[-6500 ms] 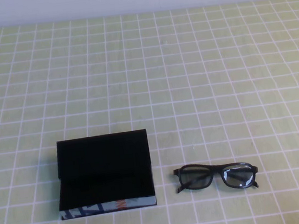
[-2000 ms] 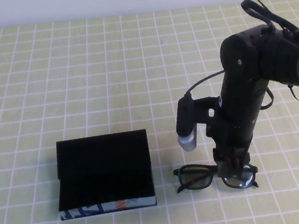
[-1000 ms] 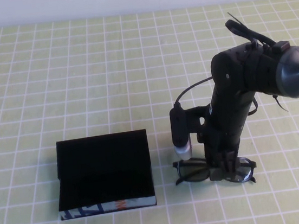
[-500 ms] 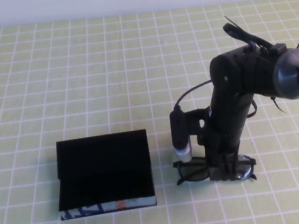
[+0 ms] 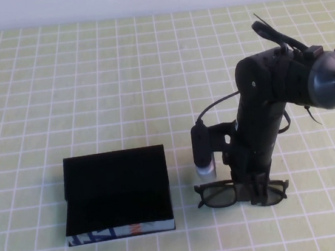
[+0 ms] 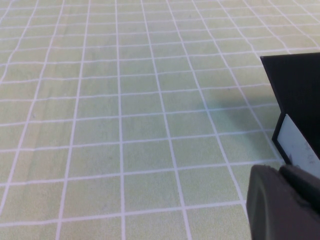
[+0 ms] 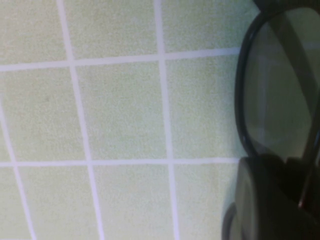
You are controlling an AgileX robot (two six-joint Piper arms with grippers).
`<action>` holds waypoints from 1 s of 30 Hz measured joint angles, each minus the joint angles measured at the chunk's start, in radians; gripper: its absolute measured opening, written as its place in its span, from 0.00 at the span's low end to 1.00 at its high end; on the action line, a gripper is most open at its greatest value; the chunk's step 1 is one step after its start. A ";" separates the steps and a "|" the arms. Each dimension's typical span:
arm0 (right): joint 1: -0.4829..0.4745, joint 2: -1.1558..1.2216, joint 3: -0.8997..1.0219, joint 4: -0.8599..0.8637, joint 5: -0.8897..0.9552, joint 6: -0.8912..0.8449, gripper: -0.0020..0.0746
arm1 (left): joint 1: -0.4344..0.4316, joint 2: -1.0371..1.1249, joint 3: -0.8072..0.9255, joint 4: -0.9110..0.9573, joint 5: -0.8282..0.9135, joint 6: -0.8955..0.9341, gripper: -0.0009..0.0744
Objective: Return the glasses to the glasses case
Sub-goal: Pick up the glasses from the table, then place the glasses in the glasses case
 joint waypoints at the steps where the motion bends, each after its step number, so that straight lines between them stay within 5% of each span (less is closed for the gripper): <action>1: 0.000 -0.002 0.000 0.000 0.005 0.004 0.11 | 0.000 0.000 0.000 0.000 0.000 0.000 0.01; 13: 0.036 -0.022 -0.025 -0.016 0.072 0.076 0.11 | 0.000 0.000 0.000 0.000 0.000 0.000 0.01; 30: 0.352 0.082 -0.439 -0.067 0.113 0.316 0.11 | 0.000 0.000 0.000 0.000 0.000 0.000 0.01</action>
